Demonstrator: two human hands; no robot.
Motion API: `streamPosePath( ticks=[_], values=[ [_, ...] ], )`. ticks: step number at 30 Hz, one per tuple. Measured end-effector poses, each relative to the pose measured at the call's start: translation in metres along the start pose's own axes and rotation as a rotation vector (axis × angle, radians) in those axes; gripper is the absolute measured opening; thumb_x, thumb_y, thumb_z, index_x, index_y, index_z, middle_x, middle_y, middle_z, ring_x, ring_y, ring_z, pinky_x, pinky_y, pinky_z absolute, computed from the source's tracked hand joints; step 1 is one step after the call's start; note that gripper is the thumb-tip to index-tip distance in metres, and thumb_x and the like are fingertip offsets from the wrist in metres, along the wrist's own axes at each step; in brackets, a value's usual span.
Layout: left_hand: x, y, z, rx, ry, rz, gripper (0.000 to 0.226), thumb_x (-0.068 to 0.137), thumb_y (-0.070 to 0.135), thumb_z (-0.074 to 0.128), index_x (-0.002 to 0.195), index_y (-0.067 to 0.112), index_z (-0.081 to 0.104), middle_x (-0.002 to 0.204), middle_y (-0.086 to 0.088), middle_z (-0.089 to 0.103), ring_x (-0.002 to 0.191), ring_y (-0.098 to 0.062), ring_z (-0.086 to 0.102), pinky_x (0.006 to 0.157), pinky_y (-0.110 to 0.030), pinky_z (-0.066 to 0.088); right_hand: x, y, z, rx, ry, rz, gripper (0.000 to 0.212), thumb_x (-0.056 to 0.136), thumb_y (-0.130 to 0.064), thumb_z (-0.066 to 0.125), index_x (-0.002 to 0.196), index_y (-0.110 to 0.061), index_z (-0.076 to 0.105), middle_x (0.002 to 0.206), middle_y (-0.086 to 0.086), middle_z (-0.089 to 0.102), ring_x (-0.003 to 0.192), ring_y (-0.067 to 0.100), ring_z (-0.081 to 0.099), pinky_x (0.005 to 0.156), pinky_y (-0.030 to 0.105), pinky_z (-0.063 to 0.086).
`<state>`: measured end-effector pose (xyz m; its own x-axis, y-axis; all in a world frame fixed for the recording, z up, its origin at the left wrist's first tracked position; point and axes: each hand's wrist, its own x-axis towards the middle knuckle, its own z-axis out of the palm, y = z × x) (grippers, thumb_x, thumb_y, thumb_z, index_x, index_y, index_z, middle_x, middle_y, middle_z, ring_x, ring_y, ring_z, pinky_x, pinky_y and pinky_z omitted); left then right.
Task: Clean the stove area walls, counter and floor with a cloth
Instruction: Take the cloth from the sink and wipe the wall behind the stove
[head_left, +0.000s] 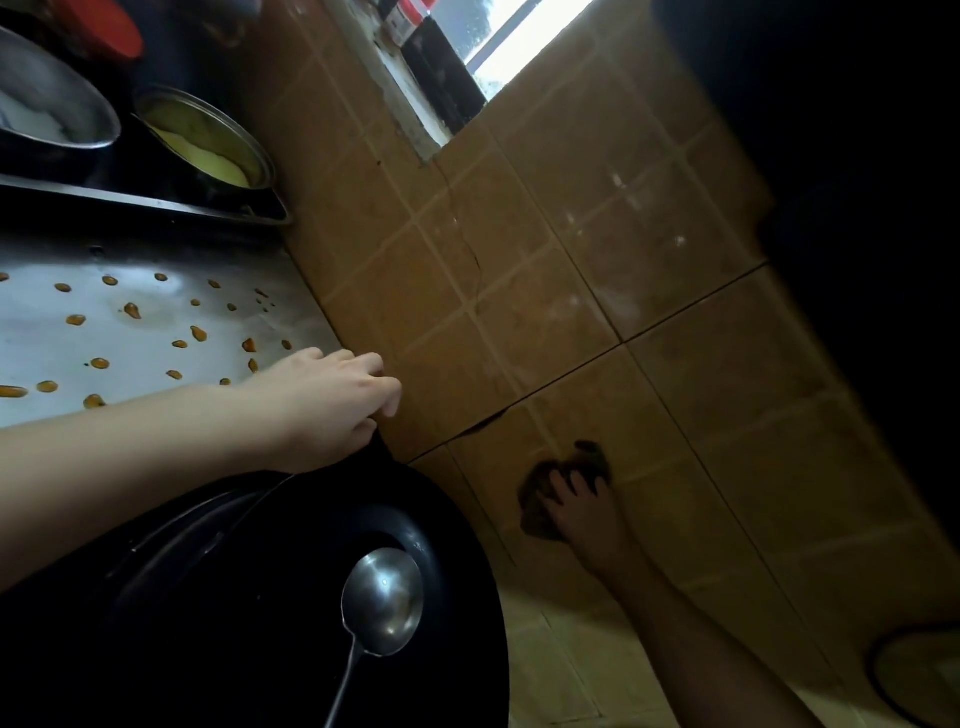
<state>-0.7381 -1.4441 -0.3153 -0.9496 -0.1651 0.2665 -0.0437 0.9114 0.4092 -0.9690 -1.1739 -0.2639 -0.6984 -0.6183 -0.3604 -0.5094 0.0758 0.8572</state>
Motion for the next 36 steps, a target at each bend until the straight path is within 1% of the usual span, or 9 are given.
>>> streamPosePath(
  ticks=[3,6,9,11,13,19,27,31,36],
  values=[
    [-0.006,0.004,0.001,0.012,0.02,0.0,0.024,0.096,0.036,0.036,0.12,0.036,0.039,0.126,0.007,0.04,0.115,-0.014,0.044,0.096,-0.031,0.038,0.008,0.003,-0.006,-0.079,0.015,-0.057,0.054,0.091,-0.016,0.054,0.142,-0.016,0.036,0.151,0.017,0.023,0.136,0.035,0.028,0.101,0.049,0.034],
    [-0.013,0.002,0.003,0.032,0.031,-0.027,0.023,0.096,0.035,0.036,0.119,0.036,0.04,0.125,0.007,0.041,0.115,-0.014,0.044,0.096,-0.031,0.037,0.027,0.003,-0.039,-0.092,0.152,0.077,0.062,0.067,-0.025,0.081,0.124,-0.018,0.059,0.13,0.018,0.052,0.111,0.033,0.054,0.081,0.045,0.049],
    [-0.023,-0.004,0.004,0.046,0.015,-0.047,0.023,0.097,0.035,0.038,0.119,0.035,0.04,0.125,0.007,0.041,0.115,-0.014,0.044,0.094,-0.029,0.037,0.046,0.004,-0.066,-0.041,0.309,0.173,0.055,0.084,-0.021,0.065,0.135,-0.016,0.045,0.135,0.015,0.044,0.118,0.031,0.047,0.088,0.043,0.045],
    [-0.031,-0.005,0.004,0.053,-0.001,-0.035,0.024,0.096,0.036,0.038,0.12,0.035,0.039,0.125,0.007,0.04,0.114,-0.013,0.044,0.093,-0.028,0.038,0.049,0.001,-0.084,-0.012,0.353,0.239,0.049,0.078,-0.021,0.071,0.124,-0.017,0.056,0.122,0.011,0.055,0.105,0.027,0.056,0.076,0.04,0.051],
    [-0.037,-0.002,0.004,0.052,-0.011,-0.041,0.024,0.097,0.036,0.037,0.12,0.035,0.039,0.124,0.008,0.041,0.112,-0.012,0.043,0.091,-0.026,0.036,0.048,0.0,-0.082,-0.017,0.326,0.247,0.041,0.076,-0.02,0.072,0.116,-0.016,0.061,0.114,0.01,0.06,0.099,0.026,0.058,0.071,0.039,0.053],
    [-0.048,0.007,0.005,0.05,-0.021,-0.062,0.021,0.097,0.035,0.036,0.118,0.035,0.04,0.12,0.008,0.041,0.107,-0.012,0.044,0.082,-0.025,0.03,0.02,-0.003,-0.027,0.097,0.197,0.152,0.047,0.095,-0.012,0.043,0.141,-0.012,0.031,0.146,0.013,0.027,0.131,0.033,0.031,0.091,0.044,0.044],
    [-0.054,0.033,-0.008,0.037,0.002,-0.027,0.024,0.096,0.036,0.036,0.119,0.038,0.04,0.123,0.012,0.04,0.109,-0.009,0.045,0.088,-0.023,0.034,-0.072,-0.013,0.056,0.166,-0.175,0.062,0.045,0.096,-0.008,0.043,0.14,-0.014,0.035,0.154,0.01,0.012,0.14,0.034,0.016,0.096,0.041,0.046],
    [-0.051,0.048,-0.022,0.024,0.056,-0.063,0.026,0.096,0.033,0.038,0.121,0.035,0.043,0.124,0.009,0.042,0.115,-0.013,0.045,0.082,-0.024,0.031,-0.096,-0.008,0.053,0.183,-0.139,0.172,0.052,0.09,-0.005,0.052,0.139,-0.015,0.035,0.152,0.013,0.017,0.137,0.034,0.021,0.092,0.039,0.049],
    [-0.056,0.079,-0.039,0.054,0.041,-0.018,0.026,0.096,0.035,0.038,0.121,0.035,0.043,0.124,0.007,0.042,0.116,-0.014,0.045,0.093,-0.03,0.037,-0.117,0.007,0.026,0.228,-0.014,0.203,0.056,0.089,-0.006,0.054,0.14,-0.015,0.032,0.15,0.013,0.019,0.134,0.035,0.025,0.09,0.041,0.047]
  ],
)
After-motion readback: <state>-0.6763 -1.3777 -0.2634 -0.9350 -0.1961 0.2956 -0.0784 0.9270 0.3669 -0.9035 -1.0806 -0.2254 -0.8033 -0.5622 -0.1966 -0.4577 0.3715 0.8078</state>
